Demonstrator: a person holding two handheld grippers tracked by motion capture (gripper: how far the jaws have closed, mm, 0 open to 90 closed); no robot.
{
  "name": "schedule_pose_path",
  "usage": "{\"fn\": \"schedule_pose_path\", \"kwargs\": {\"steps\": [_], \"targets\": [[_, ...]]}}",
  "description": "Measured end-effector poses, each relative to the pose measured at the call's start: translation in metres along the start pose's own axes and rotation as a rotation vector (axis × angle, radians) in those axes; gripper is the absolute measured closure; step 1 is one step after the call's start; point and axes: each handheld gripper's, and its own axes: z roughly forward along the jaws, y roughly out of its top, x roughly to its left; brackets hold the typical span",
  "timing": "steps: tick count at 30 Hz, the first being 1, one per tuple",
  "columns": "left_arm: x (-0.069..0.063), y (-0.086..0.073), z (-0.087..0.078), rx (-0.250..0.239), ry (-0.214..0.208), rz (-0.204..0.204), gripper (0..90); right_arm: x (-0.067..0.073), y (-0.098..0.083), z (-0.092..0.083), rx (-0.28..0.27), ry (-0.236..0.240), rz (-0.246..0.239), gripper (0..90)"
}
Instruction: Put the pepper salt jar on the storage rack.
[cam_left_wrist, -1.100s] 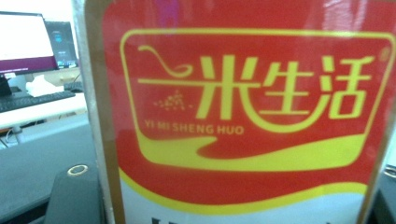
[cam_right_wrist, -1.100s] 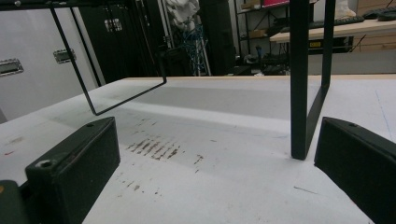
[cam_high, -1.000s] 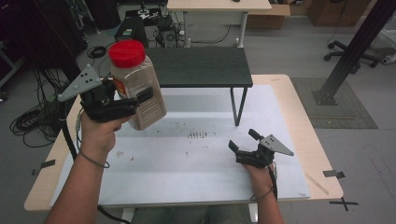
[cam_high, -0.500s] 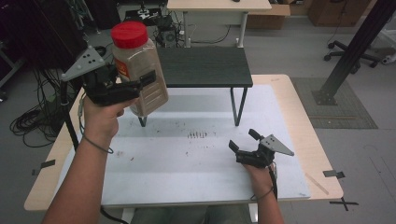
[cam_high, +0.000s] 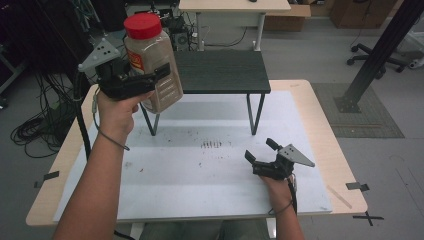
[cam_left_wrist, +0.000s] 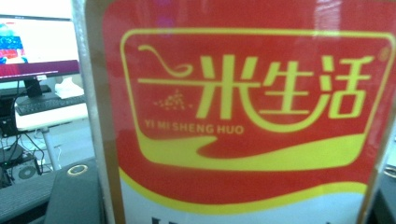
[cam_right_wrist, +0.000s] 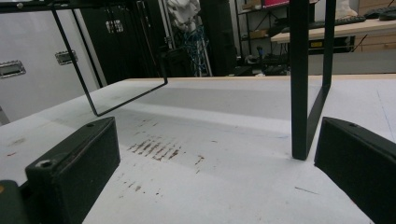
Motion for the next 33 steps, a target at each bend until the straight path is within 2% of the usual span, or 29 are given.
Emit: {"fn": "schedule_pose_path", "kwargs": {"steps": [16, 33], "targets": [[0.013, -0.003, 0.025, 0.005, 0.038, -0.005, 26.9, 0.0, 0.0, 0.0, -0.002, 0.0, 0.003, 0.0], [0.02, -0.001, 0.05, 0.019, 0.073, -0.005, 26.9, -0.001, 0.0, 0.0, -0.004, 0.002, 0.005, 0.0]]}}
